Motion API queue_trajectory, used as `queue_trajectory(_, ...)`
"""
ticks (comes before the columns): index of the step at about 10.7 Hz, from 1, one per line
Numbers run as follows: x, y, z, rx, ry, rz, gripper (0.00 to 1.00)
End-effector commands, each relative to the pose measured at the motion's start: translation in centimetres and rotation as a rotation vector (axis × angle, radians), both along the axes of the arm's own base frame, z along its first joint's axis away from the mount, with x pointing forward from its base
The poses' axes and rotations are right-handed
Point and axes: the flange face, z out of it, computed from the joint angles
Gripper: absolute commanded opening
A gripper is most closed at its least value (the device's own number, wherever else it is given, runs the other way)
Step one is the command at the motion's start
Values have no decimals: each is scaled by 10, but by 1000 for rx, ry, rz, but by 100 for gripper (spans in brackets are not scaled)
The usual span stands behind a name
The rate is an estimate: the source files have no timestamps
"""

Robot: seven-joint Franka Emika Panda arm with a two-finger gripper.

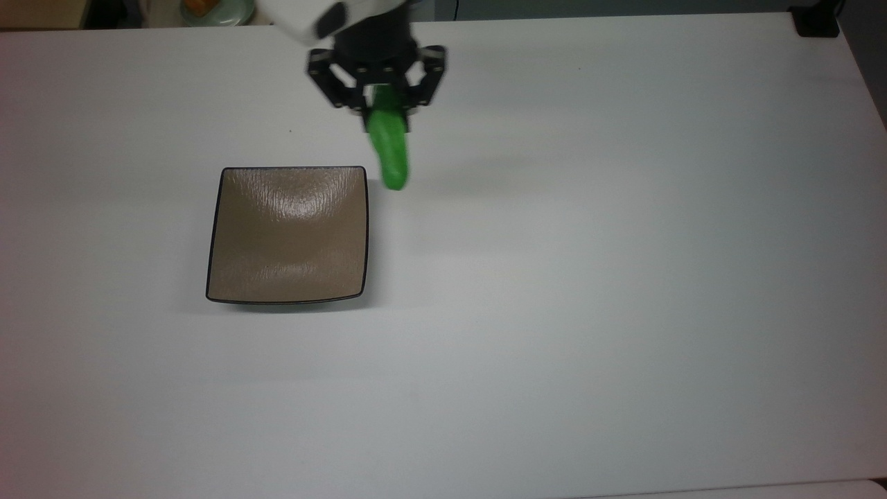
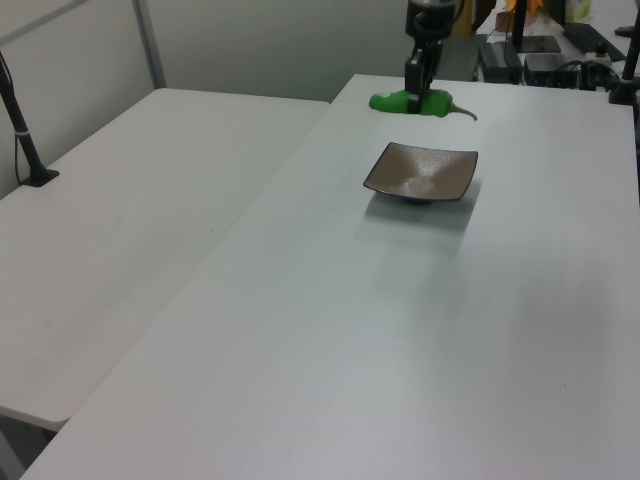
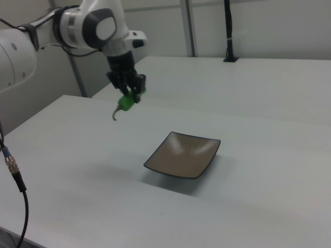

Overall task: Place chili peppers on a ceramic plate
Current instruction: 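Carry the held chili pepper over the square brown plate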

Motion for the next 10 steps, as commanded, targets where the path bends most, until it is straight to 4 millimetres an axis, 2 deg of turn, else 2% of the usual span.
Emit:
queue_trajectory(1, 6, -52, -21, -3, 33, 1, 6)
queue_trajectory(4, 21, -91, -56, -29, 51, 25, 6)
queue_trajectory(5, 26, -98, -73, -37, 60, 19, 6)
queue_trajectory(8, 37, -109, -120, -77, 59, 19, 6)
queue_trajectory(10, 37, -113, -144, -83, 54, 18, 6)
